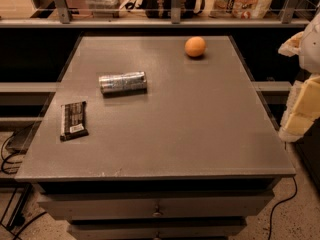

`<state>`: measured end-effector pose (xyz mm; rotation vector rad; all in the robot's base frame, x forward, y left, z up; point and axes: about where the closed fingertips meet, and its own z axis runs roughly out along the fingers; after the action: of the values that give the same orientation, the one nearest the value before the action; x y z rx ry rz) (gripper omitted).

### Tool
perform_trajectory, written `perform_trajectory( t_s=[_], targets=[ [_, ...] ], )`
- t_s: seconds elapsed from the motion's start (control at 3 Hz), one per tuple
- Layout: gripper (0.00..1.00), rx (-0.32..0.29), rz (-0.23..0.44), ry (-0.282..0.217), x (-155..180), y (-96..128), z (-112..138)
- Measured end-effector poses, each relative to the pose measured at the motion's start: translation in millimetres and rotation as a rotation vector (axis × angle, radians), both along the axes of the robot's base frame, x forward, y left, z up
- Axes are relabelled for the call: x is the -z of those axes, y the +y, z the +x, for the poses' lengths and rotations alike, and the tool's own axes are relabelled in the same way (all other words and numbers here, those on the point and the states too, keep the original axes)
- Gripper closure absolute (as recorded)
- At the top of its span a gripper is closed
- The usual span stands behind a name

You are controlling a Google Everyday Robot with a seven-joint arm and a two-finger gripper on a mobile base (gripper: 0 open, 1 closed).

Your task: Place redbull can upright

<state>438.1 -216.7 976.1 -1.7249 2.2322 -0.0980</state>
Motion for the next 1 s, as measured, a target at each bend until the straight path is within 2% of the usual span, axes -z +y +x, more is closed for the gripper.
perform_trajectory(
  t_s=[0.67,1.0],
  targets=[
    [0.00,-0.019,-0.025,-0.010,-0.7,1.5,3.8],
    [0.00,-0.109,-0.049,-0.007,9.8,14.8,22.3]
  ],
)
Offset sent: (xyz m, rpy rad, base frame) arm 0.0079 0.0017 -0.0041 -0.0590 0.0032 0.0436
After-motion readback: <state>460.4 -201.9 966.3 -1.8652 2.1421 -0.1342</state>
